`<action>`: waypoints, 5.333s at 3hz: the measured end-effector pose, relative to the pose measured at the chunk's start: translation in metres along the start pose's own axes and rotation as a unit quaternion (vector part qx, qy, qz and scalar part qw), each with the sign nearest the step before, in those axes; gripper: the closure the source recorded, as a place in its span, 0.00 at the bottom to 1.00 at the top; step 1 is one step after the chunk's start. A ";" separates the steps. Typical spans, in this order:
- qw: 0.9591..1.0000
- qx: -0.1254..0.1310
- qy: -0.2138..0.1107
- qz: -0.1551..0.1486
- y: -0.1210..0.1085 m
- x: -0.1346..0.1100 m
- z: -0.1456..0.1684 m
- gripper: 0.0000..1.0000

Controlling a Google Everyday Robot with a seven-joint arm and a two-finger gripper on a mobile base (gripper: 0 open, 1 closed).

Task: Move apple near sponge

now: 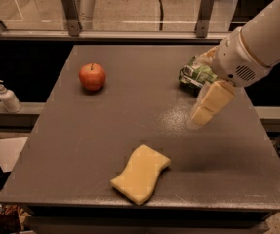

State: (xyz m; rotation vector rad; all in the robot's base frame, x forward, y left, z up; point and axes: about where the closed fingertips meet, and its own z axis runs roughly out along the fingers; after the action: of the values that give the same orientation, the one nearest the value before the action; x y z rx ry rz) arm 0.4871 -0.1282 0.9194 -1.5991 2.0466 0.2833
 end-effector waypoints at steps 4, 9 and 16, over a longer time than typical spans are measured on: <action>0.990 0.028 -0.136 0.001 -0.036 -0.049 0.074 0.00; 0.980 0.003 -0.196 -0.017 -0.068 -0.174 0.197 0.00; 0.968 -0.043 -0.239 0.065 -0.072 -0.186 0.205 1.00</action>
Offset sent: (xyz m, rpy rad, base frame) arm 0.0433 0.0301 -0.0333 0.2557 -0.0601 -0.0301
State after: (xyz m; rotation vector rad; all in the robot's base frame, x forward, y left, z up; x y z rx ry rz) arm 0.6419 0.1033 0.8543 -1.2869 1.7770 0.7393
